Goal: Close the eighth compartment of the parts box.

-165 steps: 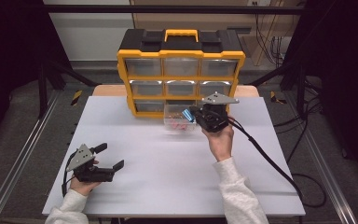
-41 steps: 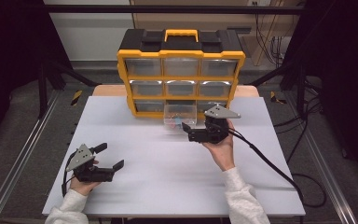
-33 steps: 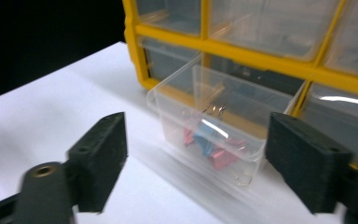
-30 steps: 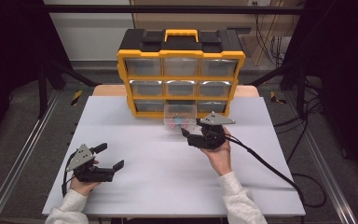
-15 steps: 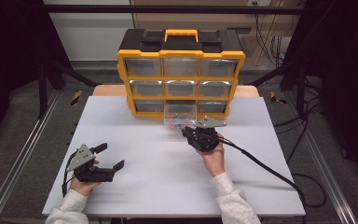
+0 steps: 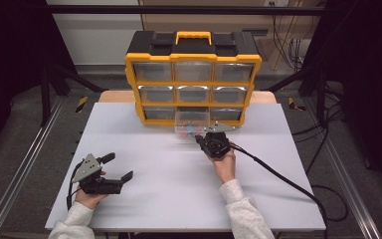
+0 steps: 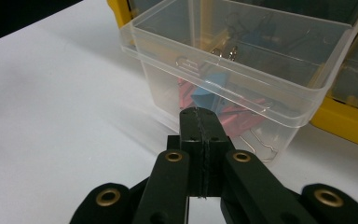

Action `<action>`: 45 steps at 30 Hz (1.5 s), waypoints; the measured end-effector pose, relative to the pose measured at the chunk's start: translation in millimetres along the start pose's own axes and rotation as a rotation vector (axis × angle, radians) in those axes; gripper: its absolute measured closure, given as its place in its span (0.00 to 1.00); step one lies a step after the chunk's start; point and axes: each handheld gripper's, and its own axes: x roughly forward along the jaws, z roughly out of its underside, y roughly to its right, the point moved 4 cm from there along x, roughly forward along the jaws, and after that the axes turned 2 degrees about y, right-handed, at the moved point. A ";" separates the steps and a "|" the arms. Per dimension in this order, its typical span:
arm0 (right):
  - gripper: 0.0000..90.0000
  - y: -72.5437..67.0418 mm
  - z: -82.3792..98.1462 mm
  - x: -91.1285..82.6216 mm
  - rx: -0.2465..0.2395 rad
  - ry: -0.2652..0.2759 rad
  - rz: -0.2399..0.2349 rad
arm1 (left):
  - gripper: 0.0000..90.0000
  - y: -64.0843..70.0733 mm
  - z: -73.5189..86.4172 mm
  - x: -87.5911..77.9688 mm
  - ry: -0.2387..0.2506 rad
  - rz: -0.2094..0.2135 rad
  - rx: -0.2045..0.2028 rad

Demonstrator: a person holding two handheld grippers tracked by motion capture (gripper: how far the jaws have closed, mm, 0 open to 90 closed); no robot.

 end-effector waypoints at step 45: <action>1.00 21.1 -19.4 39.6 0.010 0.014 0.081 | 0.03 -0.7 -0.2 -0.5 0.003 0.000 -0.003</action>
